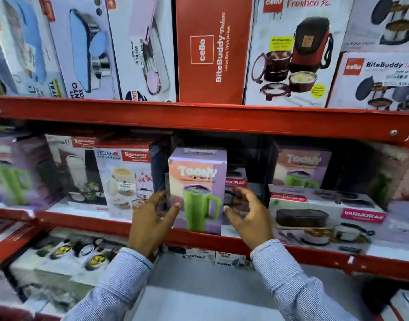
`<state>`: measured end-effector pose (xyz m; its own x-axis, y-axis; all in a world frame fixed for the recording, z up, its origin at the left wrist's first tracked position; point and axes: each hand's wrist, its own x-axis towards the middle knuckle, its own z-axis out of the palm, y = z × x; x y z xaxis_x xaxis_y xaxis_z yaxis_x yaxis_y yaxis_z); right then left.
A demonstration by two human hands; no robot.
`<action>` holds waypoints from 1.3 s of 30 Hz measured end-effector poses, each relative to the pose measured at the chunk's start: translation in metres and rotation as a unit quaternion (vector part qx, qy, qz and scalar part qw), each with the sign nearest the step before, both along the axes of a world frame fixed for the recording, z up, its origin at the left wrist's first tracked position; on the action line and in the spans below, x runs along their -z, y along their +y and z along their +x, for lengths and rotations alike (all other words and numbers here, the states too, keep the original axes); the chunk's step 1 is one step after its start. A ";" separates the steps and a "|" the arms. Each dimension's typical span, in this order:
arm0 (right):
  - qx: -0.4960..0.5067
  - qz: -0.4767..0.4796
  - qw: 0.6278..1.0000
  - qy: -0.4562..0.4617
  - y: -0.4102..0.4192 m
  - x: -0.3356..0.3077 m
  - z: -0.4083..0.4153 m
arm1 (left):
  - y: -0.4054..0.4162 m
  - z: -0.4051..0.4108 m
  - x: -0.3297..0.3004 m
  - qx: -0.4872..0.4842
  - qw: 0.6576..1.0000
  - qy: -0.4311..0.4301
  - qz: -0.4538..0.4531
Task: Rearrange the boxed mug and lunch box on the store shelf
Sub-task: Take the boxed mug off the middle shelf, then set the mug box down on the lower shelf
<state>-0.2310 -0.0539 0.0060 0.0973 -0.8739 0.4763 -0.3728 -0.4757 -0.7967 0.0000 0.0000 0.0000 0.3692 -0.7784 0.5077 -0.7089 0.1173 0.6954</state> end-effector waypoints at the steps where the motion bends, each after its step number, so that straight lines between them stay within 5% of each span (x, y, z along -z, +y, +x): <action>1: -0.011 0.034 0.999 -0.008 -0.002 -0.003 0.003 | -0.003 0.001 0.000 0.025 0.999 0.026 0.006; 5: -0.047 0.079 0.996 -0.001 -0.012 0.000 0.008 | -0.012 -0.005 0.001 0.088 0.994 0.057 0.002; 10: -0.066 0.020 0.996 -0.064 0.010 0.002 0.002 | 0.003 -0.019 0.009 0.078 0.989 0.085 -0.095; 17: -0.026 -0.194 0.980 -0.044 0.075 0.017 -0.048 | 0.062 -0.043 0.030 0.088 0.964 0.032 -0.248; 22: 0.005 -0.284 0.959 0.012 0.117 0.062 -0.076 | 0.097 -0.063 0.083 0.128 0.961 -0.026 -0.242; 30: -0.044 -0.006 0.999 0.011 0.114 0.181 -0.109 | 0.091 -0.096 0.187 0.192 0.976 0.087 0.045; 35: -0.041 0.210 0.977 0.020 0.084 0.226 -0.111 | 0.058 -0.110 0.230 0.205 0.949 0.139 0.196; 39: -0.024 0.253 0.966 0.048 0.070 0.252 -0.114 | 0.045 -0.114 0.246 0.196 0.946 0.108 0.233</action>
